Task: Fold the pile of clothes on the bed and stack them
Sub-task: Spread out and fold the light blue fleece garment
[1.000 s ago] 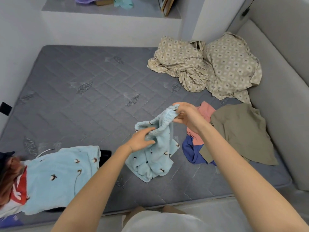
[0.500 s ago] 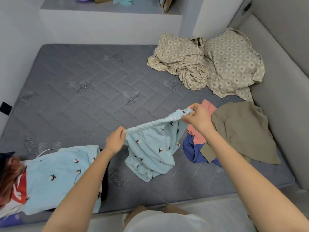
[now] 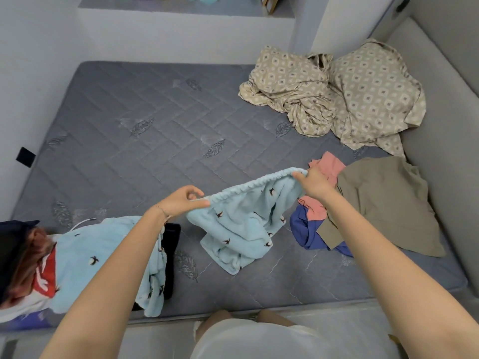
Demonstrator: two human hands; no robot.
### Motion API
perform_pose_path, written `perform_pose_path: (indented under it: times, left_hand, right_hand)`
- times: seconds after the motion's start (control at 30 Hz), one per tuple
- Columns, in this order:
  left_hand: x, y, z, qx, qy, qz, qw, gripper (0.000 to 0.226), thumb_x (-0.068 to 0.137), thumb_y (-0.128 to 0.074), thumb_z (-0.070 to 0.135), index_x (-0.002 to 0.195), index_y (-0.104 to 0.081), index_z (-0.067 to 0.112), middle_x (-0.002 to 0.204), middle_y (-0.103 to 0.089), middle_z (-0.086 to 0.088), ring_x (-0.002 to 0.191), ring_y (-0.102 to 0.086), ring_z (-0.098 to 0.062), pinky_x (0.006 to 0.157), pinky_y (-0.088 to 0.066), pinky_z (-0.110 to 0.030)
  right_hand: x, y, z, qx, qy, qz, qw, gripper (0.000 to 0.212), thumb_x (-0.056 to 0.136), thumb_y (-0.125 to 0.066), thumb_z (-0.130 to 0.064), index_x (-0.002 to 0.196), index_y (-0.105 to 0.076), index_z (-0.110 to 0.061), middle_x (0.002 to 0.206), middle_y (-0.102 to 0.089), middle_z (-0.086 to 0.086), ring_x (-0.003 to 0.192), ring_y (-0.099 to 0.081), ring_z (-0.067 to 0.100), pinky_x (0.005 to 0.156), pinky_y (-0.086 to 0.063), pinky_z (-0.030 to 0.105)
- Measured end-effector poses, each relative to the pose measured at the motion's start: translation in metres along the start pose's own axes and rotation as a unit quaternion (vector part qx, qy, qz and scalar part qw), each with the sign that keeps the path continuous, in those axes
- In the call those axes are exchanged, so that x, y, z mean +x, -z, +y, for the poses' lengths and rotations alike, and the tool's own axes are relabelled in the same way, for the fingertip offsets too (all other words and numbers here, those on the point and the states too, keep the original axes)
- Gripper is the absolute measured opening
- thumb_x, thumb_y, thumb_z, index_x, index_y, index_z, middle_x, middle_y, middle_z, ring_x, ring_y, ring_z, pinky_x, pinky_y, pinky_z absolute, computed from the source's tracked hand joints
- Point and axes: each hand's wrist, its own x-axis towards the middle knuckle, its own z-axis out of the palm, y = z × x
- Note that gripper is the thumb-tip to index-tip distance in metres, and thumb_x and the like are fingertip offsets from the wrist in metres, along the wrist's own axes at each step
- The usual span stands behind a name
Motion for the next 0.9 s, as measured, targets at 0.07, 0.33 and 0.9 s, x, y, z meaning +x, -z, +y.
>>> perform_pose_path:
  times: [0.07,0.33,0.9]
  left_hand:
    - [-0.004,0.003,0.001,0.117,0.050,-0.080,0.989,0.032,0.080,-0.079,0.034,0.105,-0.067,0.017,0.091,-0.060,0.009,0.084,-0.055,-0.007,0.077,-0.043,-0.020]
    - [-0.024,0.047,0.031,0.091,0.015,0.000,0.996,0.011,0.093,-0.064,0.022,0.093,-0.055,0.014,0.096,-0.061,-0.005,0.083,-0.054,-0.017,0.068,-0.040,-0.029]
    - [-0.113,0.171,0.177,0.071,-0.300,0.465,0.830,0.033,0.081,-0.078,0.026,0.093,-0.051,0.013,0.086,-0.054,-0.002,0.081,-0.048,-0.015,0.070,-0.040,-0.027]
  right_hand:
    - [-0.002,-0.003,-0.002,-0.035,-0.007,-0.033,0.999,0.029,0.100,-0.051,-0.037,0.100,-0.036,-0.012,0.071,-0.036,0.001,0.060,-0.038,0.015,0.051,-0.026,0.027]
    - [-0.028,0.007,-0.030,-0.012,0.055,-0.124,0.991,0.023,0.094,-0.059,-0.014,0.084,-0.039,-0.012,0.073,-0.034,0.000,0.063,-0.030,0.012,0.053,-0.023,0.027]
    - [-0.097,0.081,-0.164,0.396,0.284,0.021,0.873,0.007,0.091,-0.066,-0.017,0.099,-0.066,-0.017,0.100,-0.072,0.004,0.095,-0.069,0.014,0.086,-0.054,0.032]
